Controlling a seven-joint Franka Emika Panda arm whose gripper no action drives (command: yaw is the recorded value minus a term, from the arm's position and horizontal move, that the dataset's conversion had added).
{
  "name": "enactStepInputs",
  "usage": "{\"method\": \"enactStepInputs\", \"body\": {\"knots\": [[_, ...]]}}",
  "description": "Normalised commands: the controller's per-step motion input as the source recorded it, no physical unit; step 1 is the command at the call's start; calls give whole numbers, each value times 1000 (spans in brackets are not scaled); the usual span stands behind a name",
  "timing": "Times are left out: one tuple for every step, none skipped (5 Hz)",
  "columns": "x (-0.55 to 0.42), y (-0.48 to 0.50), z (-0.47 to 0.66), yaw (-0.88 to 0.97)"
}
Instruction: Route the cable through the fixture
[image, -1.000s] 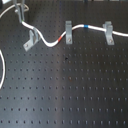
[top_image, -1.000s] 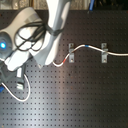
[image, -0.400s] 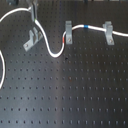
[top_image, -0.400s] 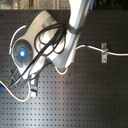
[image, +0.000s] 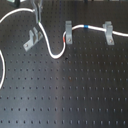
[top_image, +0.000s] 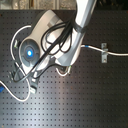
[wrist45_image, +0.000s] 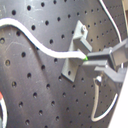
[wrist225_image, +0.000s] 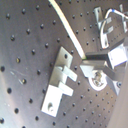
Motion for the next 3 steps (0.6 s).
{"method": "enactStepInputs", "body": {"knots": [[-27,67,200,964],[-19,69,202,962],[-12,74,202,958]]}}
